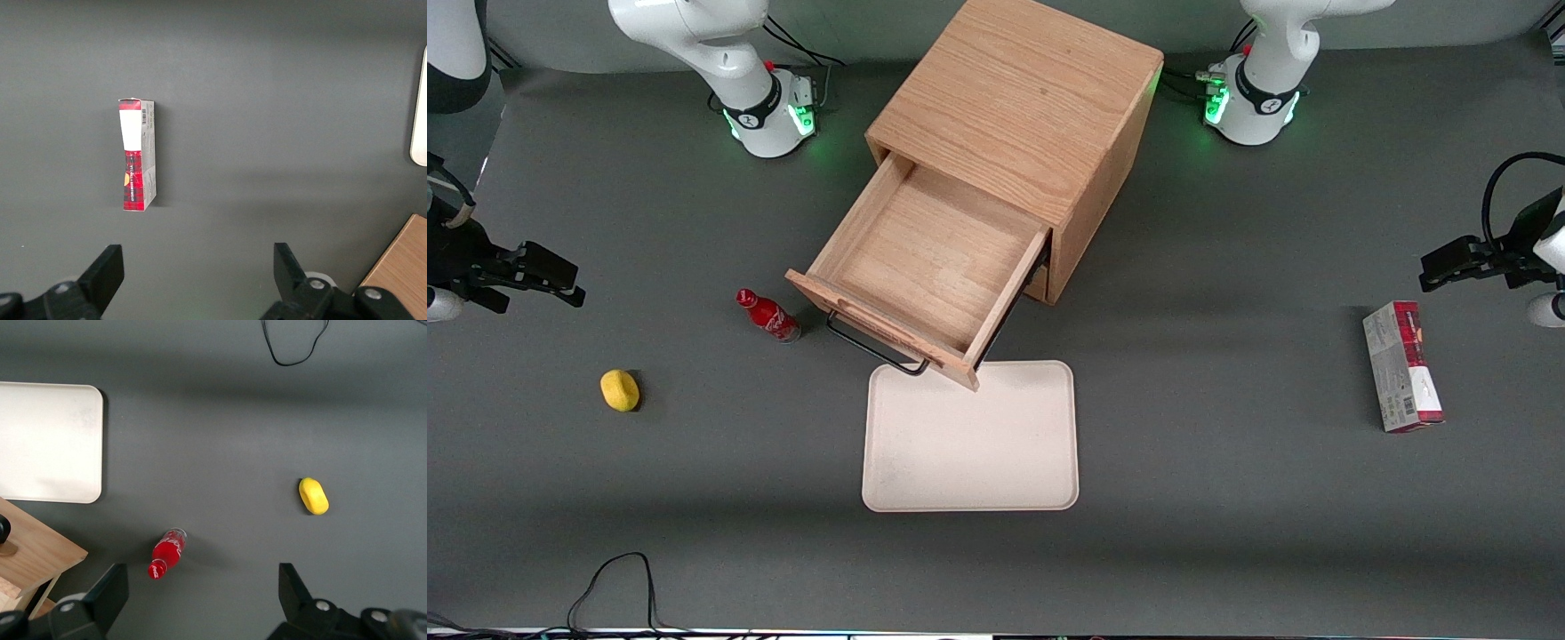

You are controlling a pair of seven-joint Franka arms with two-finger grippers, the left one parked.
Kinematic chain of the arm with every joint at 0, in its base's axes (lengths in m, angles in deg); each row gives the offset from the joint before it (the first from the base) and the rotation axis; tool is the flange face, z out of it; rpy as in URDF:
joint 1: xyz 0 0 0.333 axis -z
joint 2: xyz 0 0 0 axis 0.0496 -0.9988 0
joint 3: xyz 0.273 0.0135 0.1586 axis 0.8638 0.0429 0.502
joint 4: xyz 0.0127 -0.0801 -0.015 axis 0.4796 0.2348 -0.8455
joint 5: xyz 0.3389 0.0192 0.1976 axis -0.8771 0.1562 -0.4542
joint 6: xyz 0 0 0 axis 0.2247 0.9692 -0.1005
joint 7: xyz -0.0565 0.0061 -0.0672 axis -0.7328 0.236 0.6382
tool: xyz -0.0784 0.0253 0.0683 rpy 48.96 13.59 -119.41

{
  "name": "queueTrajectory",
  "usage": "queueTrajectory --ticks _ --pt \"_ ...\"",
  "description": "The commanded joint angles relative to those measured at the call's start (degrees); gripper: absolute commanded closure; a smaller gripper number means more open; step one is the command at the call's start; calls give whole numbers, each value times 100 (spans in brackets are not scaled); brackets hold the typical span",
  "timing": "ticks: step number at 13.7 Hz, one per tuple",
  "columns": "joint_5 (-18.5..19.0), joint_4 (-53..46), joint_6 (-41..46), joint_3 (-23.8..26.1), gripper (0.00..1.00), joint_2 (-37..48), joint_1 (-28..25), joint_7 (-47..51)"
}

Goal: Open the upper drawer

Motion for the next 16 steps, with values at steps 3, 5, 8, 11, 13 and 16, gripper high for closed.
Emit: queueTrajectory --ticks 3,5,8,11,13,16 --pt "88 -2 134 17 0 29 7 159" --pt "88 -2 125 17 0 29 16 150" --pt "88 7 134 17 0 20 25 141" --pt "97 -45 318 17 0 -33 60 89" --pt "97 -63 353 8 0 -50 69 80" --pt "97 -63 362 0 0 -42 69 19"
